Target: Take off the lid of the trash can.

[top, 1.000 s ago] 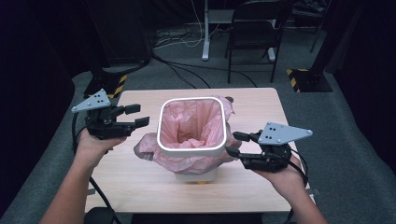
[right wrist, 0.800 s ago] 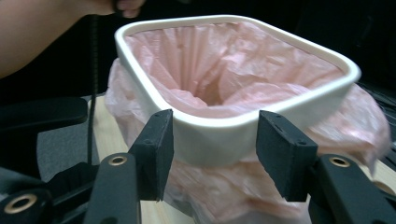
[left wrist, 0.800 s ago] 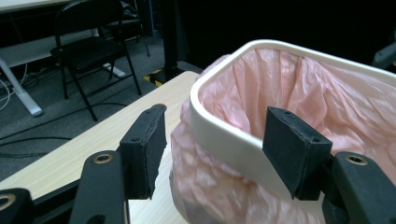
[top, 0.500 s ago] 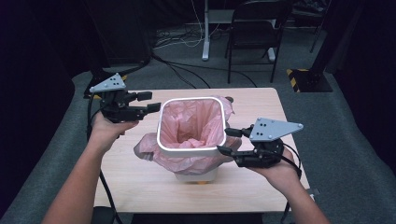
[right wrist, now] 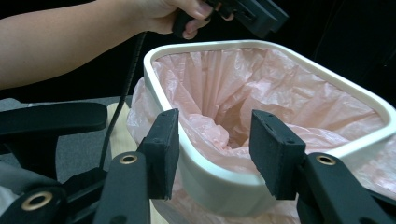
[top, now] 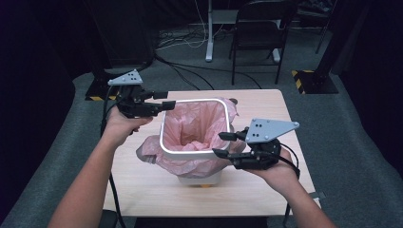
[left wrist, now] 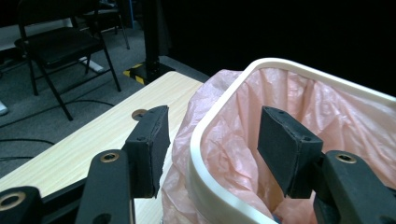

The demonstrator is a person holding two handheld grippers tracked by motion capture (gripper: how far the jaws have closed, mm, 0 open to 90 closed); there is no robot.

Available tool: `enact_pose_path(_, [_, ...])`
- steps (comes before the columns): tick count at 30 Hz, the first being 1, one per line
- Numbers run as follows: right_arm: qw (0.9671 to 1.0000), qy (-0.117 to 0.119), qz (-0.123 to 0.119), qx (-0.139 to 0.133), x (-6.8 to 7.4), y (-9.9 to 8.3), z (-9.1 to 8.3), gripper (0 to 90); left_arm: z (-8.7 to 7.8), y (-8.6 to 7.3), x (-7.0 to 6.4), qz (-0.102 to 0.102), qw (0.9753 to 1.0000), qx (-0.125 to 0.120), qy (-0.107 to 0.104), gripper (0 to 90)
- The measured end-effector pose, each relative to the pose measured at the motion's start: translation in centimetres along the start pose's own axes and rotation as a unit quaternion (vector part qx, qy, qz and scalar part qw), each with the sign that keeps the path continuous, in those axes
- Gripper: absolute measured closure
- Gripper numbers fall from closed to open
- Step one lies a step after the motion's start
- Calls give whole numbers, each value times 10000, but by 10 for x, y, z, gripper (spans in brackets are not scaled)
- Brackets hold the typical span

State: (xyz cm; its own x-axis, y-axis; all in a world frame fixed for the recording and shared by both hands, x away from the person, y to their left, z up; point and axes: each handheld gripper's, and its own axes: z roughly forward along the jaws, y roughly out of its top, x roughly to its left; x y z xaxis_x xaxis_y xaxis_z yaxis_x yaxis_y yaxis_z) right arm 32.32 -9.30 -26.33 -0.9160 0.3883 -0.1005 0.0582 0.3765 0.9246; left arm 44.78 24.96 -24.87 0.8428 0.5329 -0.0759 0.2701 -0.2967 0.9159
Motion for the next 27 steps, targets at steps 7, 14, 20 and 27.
enact_pose_path(7, [9997,213,45,100,-2,0,8,555,13,-2,8,-31,9998,185,71,430])
enact_pose_path(14, [9994,337,20,117,-2,1,12,591,21,-2,10,3,9997,248,8,496])
enact_pose_path(20, [9988,470,52,155,-2,2,16,623,27,-3,11,75,9996,276,-60,577])
enact_pose_path(27, [9981,566,-60,239,1,3,21,690,30,-3,12,143,9995,275,-114,647])
